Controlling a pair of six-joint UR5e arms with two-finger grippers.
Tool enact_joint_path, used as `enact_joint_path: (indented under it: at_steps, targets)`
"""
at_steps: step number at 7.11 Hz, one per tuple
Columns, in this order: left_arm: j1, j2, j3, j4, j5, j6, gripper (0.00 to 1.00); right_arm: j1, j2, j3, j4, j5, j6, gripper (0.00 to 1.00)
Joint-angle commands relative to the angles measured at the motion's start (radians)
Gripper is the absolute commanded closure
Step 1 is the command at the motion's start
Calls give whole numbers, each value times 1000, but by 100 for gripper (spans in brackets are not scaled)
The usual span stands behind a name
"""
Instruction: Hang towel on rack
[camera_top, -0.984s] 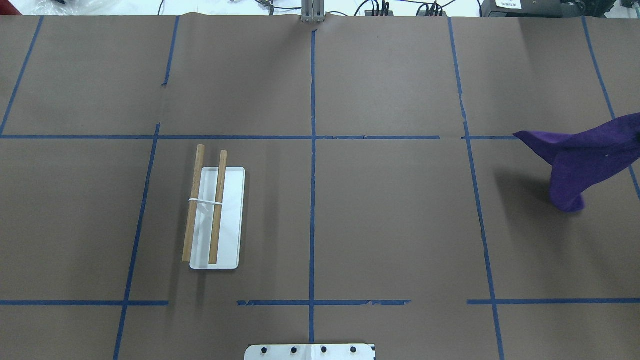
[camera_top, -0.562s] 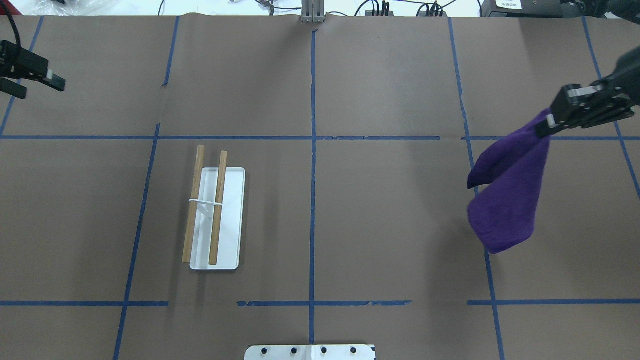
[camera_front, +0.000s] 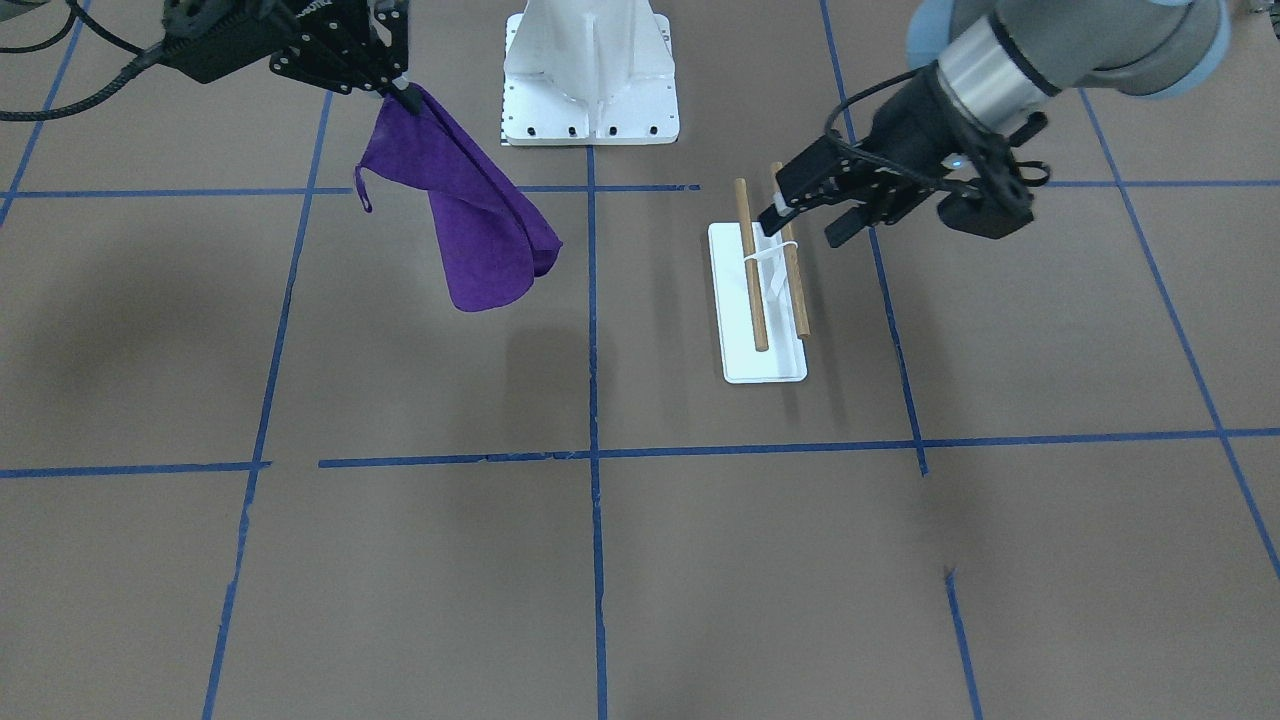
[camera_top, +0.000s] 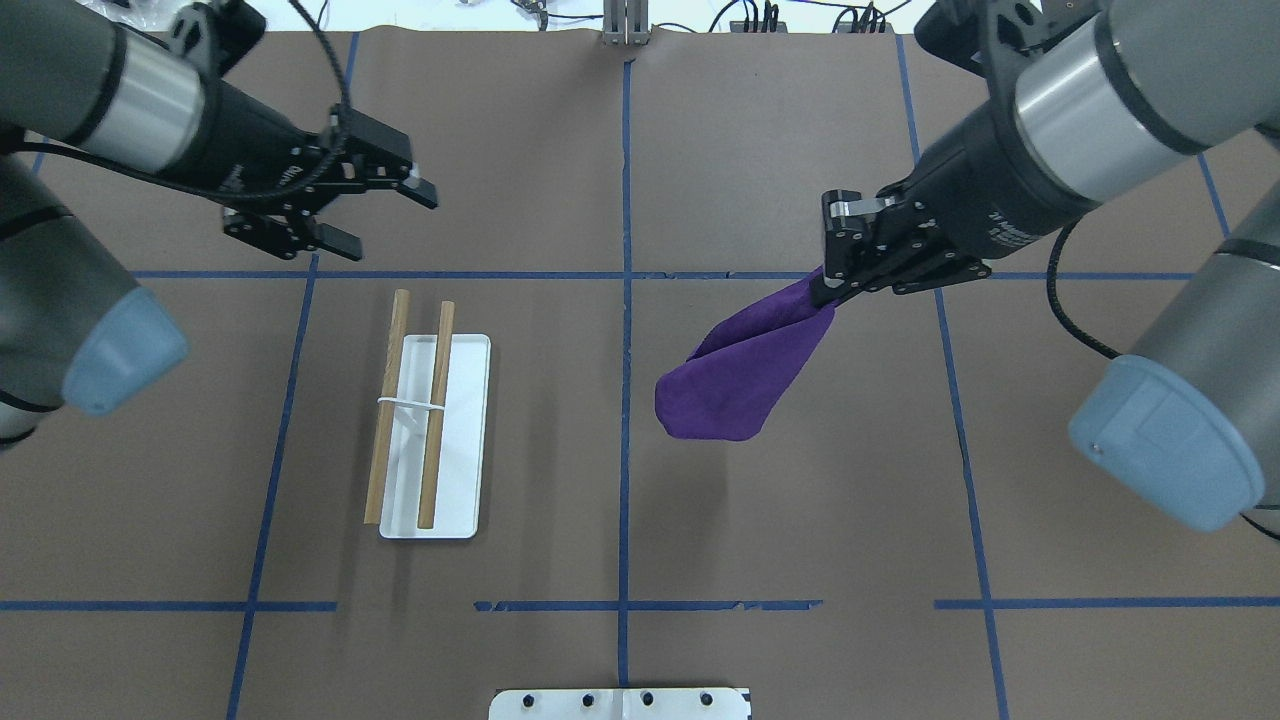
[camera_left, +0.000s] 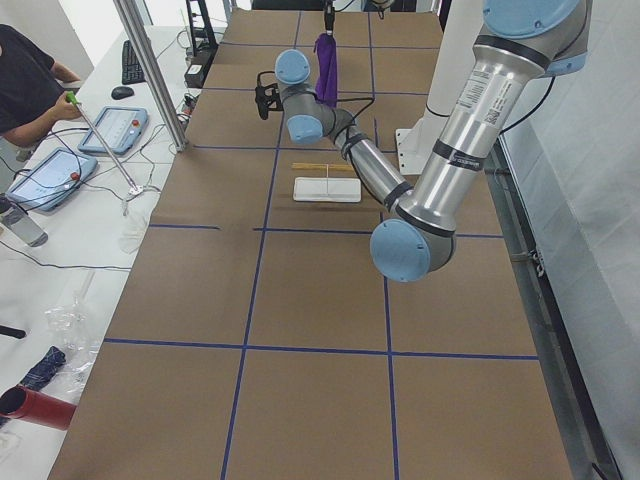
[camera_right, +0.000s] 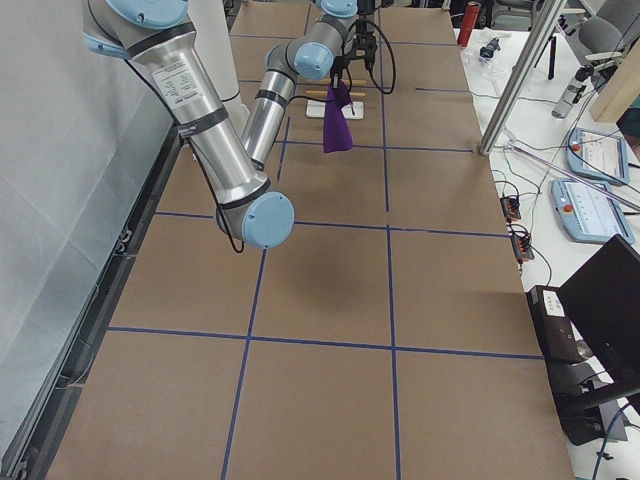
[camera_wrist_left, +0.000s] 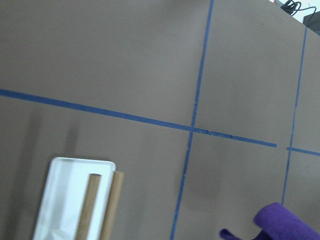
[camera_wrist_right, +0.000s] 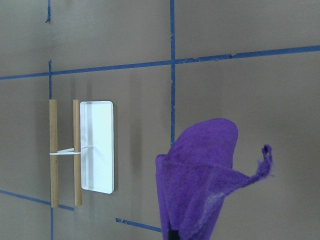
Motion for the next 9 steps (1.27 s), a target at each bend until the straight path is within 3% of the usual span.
enact_joint_path:
  at_steps: [1,2,4,7,9]
  targets:
    - [100,-116,40,-24,47,-363,0,-63,103,-67,3,-101,128,100]
    - [117,-195,110,-26,53,-500,0,-81,127,-81,12,-138,196,100]
    - [125,-216,128,-29,53,-651,1,-89,133,-147,191,-193,395,100]
    - [125,-253,135,-55,54,-881,1,-91,158,-163,203,-212,420,100]
    - [125,-253,135,-72,54,-908,3,-91,170,-163,203,-212,428,100]
